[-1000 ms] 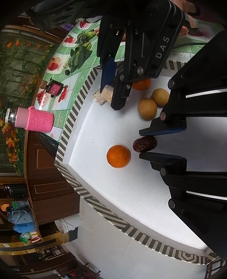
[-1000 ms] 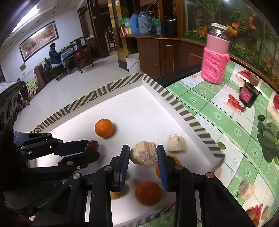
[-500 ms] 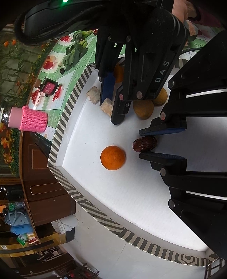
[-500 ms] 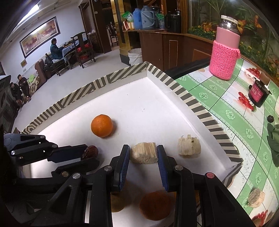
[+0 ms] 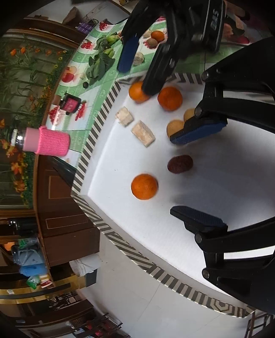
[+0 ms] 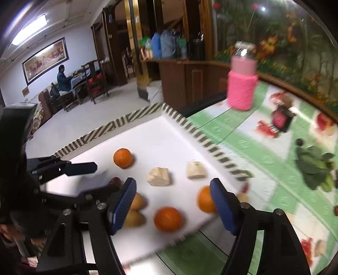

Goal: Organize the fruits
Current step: 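Open both tools to release the date and the cube into the tray, then grasp a beige cube with the left tool while the right tool grasps an orange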

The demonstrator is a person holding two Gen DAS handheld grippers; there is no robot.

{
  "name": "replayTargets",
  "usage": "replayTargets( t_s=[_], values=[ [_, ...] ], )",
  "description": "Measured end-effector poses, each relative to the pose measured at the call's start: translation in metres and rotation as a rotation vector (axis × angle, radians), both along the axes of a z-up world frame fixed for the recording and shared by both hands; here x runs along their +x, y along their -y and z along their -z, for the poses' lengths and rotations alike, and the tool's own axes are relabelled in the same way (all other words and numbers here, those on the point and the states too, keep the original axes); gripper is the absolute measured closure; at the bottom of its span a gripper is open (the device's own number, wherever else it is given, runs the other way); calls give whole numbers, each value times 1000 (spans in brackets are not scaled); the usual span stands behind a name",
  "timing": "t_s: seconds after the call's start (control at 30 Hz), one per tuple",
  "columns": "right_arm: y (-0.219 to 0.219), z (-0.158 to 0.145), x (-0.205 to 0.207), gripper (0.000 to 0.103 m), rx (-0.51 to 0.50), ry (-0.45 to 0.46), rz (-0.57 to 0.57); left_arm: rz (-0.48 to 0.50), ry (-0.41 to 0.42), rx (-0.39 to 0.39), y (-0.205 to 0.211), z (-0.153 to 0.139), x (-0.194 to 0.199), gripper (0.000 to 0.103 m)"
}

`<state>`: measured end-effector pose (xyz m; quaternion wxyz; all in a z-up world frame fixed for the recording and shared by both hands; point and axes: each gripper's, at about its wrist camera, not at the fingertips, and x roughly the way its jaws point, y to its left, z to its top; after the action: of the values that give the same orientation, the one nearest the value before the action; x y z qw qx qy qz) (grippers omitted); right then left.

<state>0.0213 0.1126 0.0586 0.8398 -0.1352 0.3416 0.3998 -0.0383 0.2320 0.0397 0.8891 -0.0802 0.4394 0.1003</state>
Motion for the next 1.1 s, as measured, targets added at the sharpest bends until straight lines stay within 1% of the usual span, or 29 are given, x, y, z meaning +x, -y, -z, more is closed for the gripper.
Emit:
replayTargets(
  t_s=[0.03,0.1,0.17,0.23,0.33,0.4,0.53,0.6,0.73,0.93,1.0,1.03,1.07,1.1],
  values=[
    [7,-4,-4,24,6,25,10,-2,10,2,3,-2,-2,30],
    [25,-12,-11,23,21,82,48,-9,29,3,8,-4,-4,30],
    [45,-17,-21,18,36,135,85,-7,43,-11,14,-8,-7,30],
    [65,-18,-28,17,35,165,112,-4,58,-23,22,-13,-8,30],
    [89,-18,-36,17,18,186,154,10,89,-7,38,-21,-9,30],
    [107,-18,-38,17,33,183,184,31,105,3,51,-26,-9,30],
    [147,-16,-38,17,82,135,243,86,109,-7,76,-30,-6,30],
    [164,-15,-39,16,79,136,272,108,107,-7,87,-31,-5,30],
    [193,-11,-43,9,79,143,324,153,97,-10,110,-28,-4,30],
    [226,3,-31,8,59,90,401,218,69,-24,138,-22,4,30],
    [230,10,-27,9,43,67,411,233,62,-20,145,-20,6,30],
    [230,12,-25,12,36,51,410,239,59,-19,148,-19,7,30],
    [230,15,-22,18,31,36,402,245,55,-22,151,-18,8,30],
    [229,17,-19,22,24,15,390,249,52,-26,152,-17,9,30]
  ],
)
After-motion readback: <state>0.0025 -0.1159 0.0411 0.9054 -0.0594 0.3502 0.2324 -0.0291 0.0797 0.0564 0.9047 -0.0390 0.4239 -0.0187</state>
